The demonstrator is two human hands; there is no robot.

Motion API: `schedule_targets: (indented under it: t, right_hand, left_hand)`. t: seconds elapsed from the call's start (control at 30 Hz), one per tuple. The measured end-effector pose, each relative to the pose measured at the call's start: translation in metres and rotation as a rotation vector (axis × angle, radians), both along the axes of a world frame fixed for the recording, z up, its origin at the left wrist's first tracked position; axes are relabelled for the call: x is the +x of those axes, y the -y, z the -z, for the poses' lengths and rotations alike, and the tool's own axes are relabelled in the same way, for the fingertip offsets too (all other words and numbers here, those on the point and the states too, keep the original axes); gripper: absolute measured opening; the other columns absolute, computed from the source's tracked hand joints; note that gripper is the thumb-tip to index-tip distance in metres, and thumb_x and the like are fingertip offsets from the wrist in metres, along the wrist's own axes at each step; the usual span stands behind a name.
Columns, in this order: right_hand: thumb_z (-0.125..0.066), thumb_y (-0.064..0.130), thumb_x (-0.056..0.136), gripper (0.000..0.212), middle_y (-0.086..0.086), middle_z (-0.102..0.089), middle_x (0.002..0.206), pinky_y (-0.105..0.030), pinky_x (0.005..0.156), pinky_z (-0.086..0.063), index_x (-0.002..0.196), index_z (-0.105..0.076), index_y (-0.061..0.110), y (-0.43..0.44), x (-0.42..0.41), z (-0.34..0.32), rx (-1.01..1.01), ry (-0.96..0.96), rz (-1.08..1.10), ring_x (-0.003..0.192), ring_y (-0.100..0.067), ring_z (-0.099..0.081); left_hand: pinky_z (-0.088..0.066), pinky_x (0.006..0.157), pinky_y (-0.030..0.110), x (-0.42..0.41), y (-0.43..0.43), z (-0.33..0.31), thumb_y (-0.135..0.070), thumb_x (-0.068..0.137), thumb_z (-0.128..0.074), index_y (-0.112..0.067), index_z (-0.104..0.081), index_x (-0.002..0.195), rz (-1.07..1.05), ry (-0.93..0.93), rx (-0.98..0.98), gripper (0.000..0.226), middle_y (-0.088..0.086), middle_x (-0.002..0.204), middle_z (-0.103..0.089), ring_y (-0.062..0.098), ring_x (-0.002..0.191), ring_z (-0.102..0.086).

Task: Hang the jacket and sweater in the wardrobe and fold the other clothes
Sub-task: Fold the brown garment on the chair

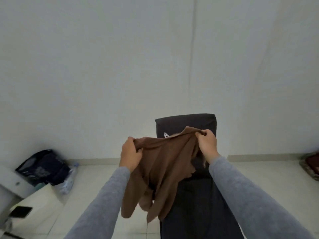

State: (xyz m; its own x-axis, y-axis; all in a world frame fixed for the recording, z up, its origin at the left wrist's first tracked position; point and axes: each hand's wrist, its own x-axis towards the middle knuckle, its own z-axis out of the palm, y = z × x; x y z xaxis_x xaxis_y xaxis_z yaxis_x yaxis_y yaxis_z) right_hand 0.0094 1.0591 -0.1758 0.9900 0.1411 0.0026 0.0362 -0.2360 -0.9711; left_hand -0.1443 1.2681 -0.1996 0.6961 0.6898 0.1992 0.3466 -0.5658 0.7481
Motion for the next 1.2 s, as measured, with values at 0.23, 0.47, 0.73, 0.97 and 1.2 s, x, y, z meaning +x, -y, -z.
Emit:
schedule_targets:
  t: [0.23,0.47,0.73,0.97,1.2]
  right_hand:
    - [-0.058,0.018,0.089,0.007,0.001,-0.058,0.082,-0.031,0.073,-0.041,0.085,-0.056,0.012,0.001,-0.027,-0.087,-0.218,0.391,-0.113,0.080,-0.018,-0.053]
    - [-0.057,0.016,0.086,0.004,-0.003,-0.065,0.086,-0.042,0.087,-0.045,0.083,-0.058,0.015,0.017,-0.028,-0.120,-0.188,0.494,0.017,0.088,-0.028,-0.059]
    - [-0.053,0.016,0.089,0.007,0.002,-0.058,0.082,-0.044,0.095,-0.041,0.084,-0.057,0.013,0.033,-0.027,-0.123,-0.122,0.447,0.160,0.082,-0.022,-0.052]
    - [-0.053,0.016,0.089,0.010,0.003,-0.057,0.077,-0.037,0.078,-0.047,0.083,-0.058,0.012,0.041,-0.018,-0.123,-0.018,0.365,0.161,0.082,-0.024,-0.058]
    - [-0.061,0.017,0.089,0.012,-0.003,-0.063,0.084,-0.025,0.074,-0.038,0.083,-0.066,0.008,0.051,-0.016,-0.114,-0.051,0.404,0.134,0.079,-0.017,-0.055]
  left_hand:
    - [-0.039,0.088,0.038,-0.036,-0.020,-0.087,0.008,0.084,-0.044,0.002,-0.048,0.101,-0.106,0.198,0.212,0.020,0.019,0.106,-0.045,0.033,0.098,-0.047]
    - [-0.034,0.074,0.026,-0.049,-0.019,-0.129,0.004,0.085,-0.048,-0.009,-0.048,0.090,-0.120,0.360,0.251,0.014,0.008,0.090,-0.053,0.024,0.083,-0.049]
    - [-0.040,0.070,0.029,-0.052,-0.004,-0.144,-0.012,0.093,-0.049,-0.013,-0.049,0.092,-0.008,0.353,0.213,0.002,0.006,0.083,-0.061,0.021,0.078,-0.056]
    - [-0.036,0.077,0.019,-0.039,0.001,-0.135,-0.013,0.095,-0.050,-0.012,-0.061,0.088,0.070,0.284,0.294,0.013,-0.002,0.088,-0.049,0.003,0.078,-0.046]
    - [-0.040,0.063,0.020,-0.035,0.006,-0.129,-0.010,0.093,-0.051,-0.010,-0.046,0.095,0.010,0.343,0.149,0.006,0.002,0.081,-0.055,0.015,0.074,-0.051]
